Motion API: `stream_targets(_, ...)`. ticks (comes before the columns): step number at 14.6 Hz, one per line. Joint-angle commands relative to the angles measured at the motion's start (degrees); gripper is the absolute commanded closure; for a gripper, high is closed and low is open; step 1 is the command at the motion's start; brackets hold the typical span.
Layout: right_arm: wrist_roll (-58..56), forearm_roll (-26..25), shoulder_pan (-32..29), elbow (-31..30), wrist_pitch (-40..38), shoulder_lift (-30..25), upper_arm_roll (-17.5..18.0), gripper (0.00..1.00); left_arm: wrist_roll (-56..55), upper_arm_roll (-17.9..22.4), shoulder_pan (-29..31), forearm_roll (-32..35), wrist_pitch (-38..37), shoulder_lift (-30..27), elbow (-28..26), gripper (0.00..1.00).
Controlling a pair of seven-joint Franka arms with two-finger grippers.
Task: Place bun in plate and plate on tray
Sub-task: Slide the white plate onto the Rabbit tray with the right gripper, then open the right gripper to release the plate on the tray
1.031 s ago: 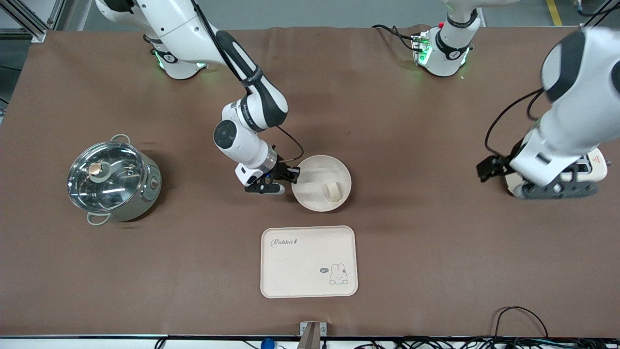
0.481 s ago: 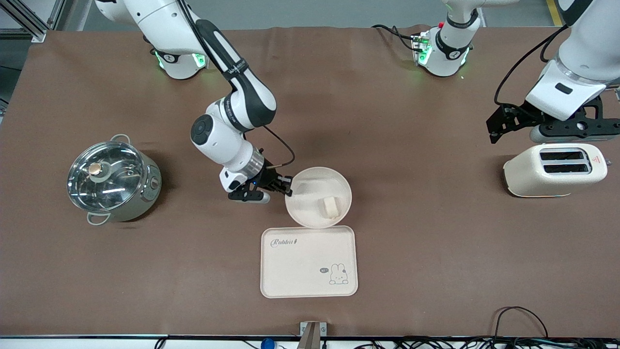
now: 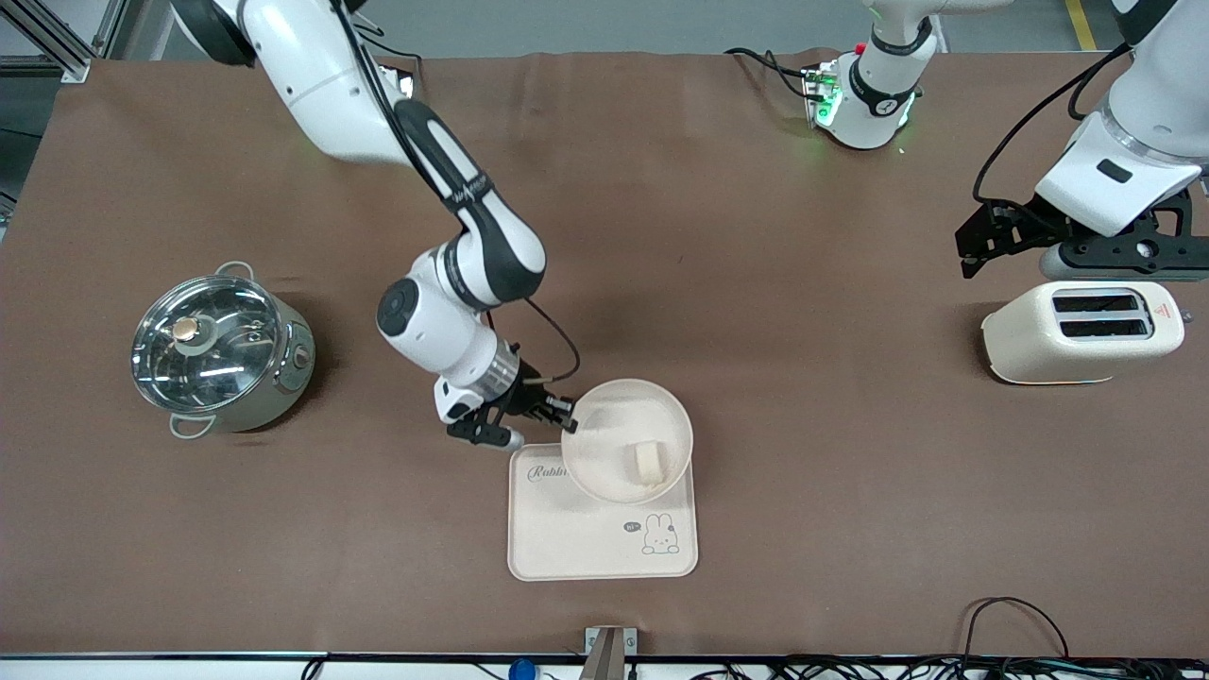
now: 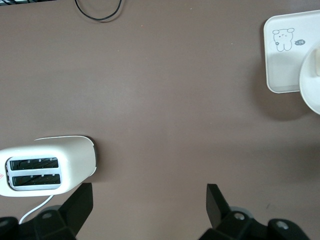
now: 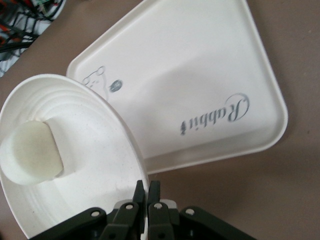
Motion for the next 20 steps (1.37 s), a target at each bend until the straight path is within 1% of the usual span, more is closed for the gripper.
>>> stream_targets(1,1.29,1.16,-1.66,8.16,-0.48,6.84,0.53,1.0,0.77,0.05,0.15,-0.85,-1.48,1.15,2.25,0.0)
stream_targets(2,1.91,1.16,-2.27,9.49,-0.48,8.25,0.53,1.0,1.12,0.22,0.5,-1.29,-1.48,1.41,2.34,0.0)
stream_targets(3,1.92,1.16,-3.23,10.54,-0.48,9.57,0.53,1.0,1.47,0.75,0.41,-3.21,-0.79,1.24,2.17,0.0)
stream_targets(4,2.18,1.33,-4.29,11.51,-0.57,10.19,0.61,1.0,2.08,0.84,0.59,-5.05,0.35,1.24,2.17,0.0)
stream_targets(6,2.97,1.25,-5.79,12.74,-1.79,11.07,0.61,1.0,2.88,1.28,1.2,-6.56,2.2,1.15,2.08,0.0)
stream_targets(8,3.15,0.72,-6.32,14.59,-4.07,12.22,0.53,1.0,1.74,2.16,0.68,-6.74,2.56,-0.07,2.17,0.0)
stream_targets(10,3.15,-0.24,-5.97,14.6,-4.43,12.57,0.35,1.0,1.56,4.0,0.32,-6.65,4.23,-1.3,1.82,0.0)
stream_targets(13,3.23,-1.39,-5.53,15.91,-5.57,13.54,0.26,1.0,1.3,5.76,-1.17,-5.95,3.79,-4.03,-0.9,0.0)
stream_targets(14,3.41,-1.48,-5.44,16.44,-5.66,13.8,0.26,1.0,1.56,6.37,-1.08,-5.95,3.53,-4.03,-1.0,0.0)
stream_targets(16,3.5,-1.48,-5.35,17.32,-5.67,14.59,0.26,1.0,1.21,6.29,-0.3,-6.3,2.21,-2.37,0.49,0.0)
stream_targets(20,3.94,-1.48,-5.44,18.02,-5.49,15.21,0.26,0.99,1.12,6.29,-0.38,-5.86,2.04,-2.1,0.85,0.0)
